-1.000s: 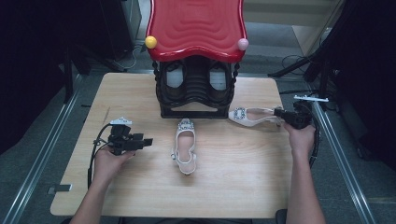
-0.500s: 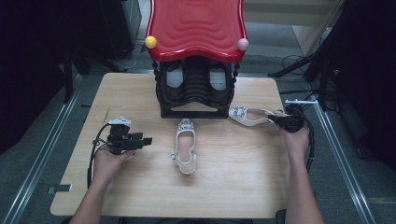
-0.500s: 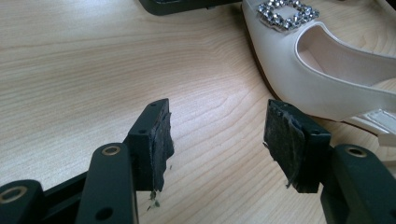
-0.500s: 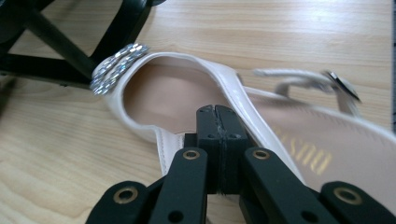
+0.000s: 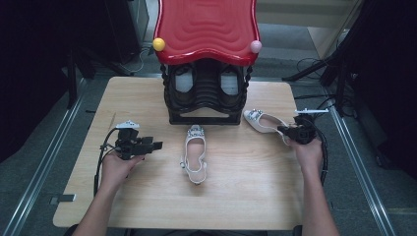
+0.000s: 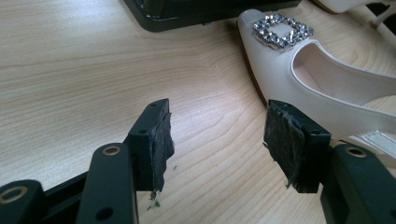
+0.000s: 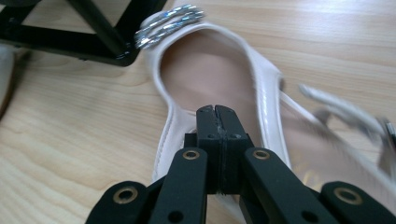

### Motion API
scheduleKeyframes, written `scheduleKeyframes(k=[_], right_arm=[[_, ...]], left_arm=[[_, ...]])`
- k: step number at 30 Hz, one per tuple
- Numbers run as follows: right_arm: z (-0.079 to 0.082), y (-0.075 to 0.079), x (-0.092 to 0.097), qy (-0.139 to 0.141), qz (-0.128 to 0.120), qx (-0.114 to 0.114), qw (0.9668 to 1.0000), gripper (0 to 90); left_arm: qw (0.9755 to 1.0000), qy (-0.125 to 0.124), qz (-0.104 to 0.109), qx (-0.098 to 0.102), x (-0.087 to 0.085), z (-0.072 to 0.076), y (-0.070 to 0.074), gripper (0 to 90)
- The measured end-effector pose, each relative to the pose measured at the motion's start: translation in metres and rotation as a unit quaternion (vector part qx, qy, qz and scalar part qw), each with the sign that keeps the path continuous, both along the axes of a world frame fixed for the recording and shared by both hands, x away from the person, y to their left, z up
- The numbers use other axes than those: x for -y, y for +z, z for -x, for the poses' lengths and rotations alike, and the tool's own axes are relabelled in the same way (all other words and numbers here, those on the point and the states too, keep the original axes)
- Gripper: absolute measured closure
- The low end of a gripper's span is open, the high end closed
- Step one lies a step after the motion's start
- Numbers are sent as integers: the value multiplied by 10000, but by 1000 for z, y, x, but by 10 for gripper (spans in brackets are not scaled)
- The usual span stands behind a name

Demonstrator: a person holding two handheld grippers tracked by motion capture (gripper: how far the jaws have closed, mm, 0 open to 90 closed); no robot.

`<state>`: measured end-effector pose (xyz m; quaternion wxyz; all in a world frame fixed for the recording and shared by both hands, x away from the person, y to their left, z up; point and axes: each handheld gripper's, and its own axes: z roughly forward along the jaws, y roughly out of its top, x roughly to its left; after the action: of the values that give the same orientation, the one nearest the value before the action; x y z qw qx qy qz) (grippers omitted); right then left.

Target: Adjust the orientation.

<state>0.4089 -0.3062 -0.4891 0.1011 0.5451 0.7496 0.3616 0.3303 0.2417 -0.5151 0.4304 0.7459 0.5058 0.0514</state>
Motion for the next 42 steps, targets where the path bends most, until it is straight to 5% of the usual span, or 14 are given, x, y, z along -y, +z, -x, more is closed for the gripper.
scheduleKeyframes(k=[2, 16, 29, 42], right_arm=[[1, 0, -3, 91, -109, -48, 9999, 900], [4, 0, -25, 273, -343, -23, 9990, 887], [14, 26, -15, 131, -623, 427, 9971, 814], [6, 12, -36, 313, -331, 240, 9987, 761]], left_arm=[[9999, -55, -67, -133, 1, -3, 1, 416], [9997, -155, -89, -153, 5, -5, 0, 416], [9996, -163, -120, -182, 6, -5, -1, 415], [9996, -166, -156, -185, 6, -4, -2, 415]])
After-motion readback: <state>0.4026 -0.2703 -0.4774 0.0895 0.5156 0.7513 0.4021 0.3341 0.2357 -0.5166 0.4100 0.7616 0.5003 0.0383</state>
